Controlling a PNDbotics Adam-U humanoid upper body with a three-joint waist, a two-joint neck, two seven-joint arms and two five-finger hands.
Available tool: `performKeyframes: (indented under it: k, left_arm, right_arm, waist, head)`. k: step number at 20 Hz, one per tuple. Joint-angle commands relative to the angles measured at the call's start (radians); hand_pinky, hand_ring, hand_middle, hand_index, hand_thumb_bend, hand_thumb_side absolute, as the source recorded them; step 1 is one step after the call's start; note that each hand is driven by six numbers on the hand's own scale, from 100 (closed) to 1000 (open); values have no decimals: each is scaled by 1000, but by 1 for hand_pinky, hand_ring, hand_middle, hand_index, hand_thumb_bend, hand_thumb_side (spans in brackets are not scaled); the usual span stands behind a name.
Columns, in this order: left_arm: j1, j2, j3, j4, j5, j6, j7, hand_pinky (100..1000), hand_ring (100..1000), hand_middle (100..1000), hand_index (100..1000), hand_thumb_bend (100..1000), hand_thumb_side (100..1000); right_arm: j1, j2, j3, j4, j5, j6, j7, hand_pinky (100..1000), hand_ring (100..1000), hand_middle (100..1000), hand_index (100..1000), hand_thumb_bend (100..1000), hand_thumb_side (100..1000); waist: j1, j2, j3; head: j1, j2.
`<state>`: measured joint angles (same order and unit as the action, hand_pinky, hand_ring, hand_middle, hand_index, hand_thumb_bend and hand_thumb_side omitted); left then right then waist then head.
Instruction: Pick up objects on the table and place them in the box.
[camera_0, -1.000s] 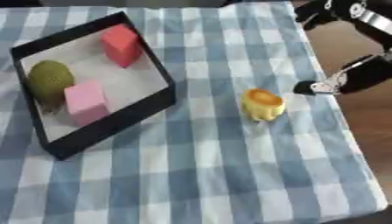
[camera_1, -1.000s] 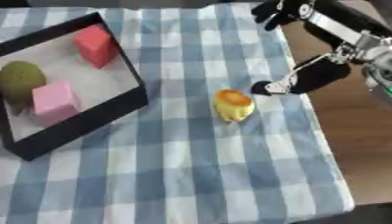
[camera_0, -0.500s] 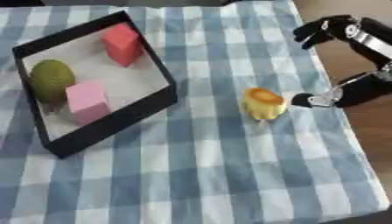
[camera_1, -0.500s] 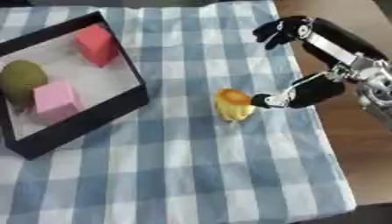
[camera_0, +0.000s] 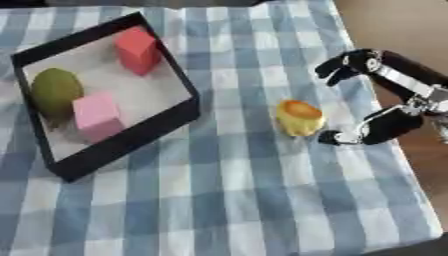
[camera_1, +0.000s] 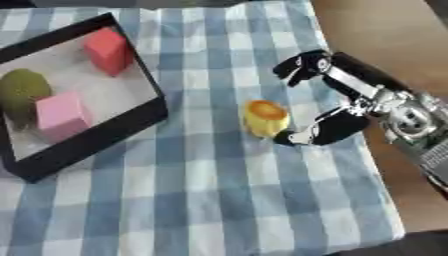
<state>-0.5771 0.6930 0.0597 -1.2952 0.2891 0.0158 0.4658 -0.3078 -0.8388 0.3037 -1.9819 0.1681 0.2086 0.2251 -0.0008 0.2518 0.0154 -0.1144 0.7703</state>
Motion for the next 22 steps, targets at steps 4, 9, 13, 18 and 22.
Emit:
performKeyframes:
  k: [4, 9, 13, 18, 22]
  left_arm:
    - [-14, 22, 6, -16, -1, -1, -1, 807, 825, 741, 907, 293, 904]
    - [-14, 19, 6, -16, 0, 0, -1, 808, 826, 741, 907, 292, 906]
    - [-14, 16, 4, -15, 2, 1, -2, 809, 826, 741, 905, 290, 908]
    - [-15, 13, 4, -15, 4, 0, -4, 809, 826, 741, 903, 284, 909]
    - [-14, 11, 4, -15, 6, 0, -3, 809, 827, 741, 903, 287, 911]
  right_arm:
    - [-6, 5, 10, -18, 40, 45, 8, 830, 736, 731, 820, 611, 155]
    - [-7, 16, 12, -18, 78, 85, -10, 830, 738, 732, 821, 599, 146]
    - [-13, 19, 14, -18, 119, 100, -21, 835, 753, 743, 829, 587, 150]
    - [-17, 27, 25, 6, 173, 116, -13, 835, 762, 748, 829, 575, 124]
    - [-23, 37, 37, 38, 192, 114, -5, 835, 763, 748, 825, 571, 149]
  waist:
    - [17, -13, 9]
    - [18, -10, 13]
    - [19, -5, 14]
    - [21, 0, 16]
    - [23, 2, 18]
  head:
    - [-6, 0]
    - [-9, 0]
    - [-11, 0]
    - [-15, 0]
    - [-18, 0]
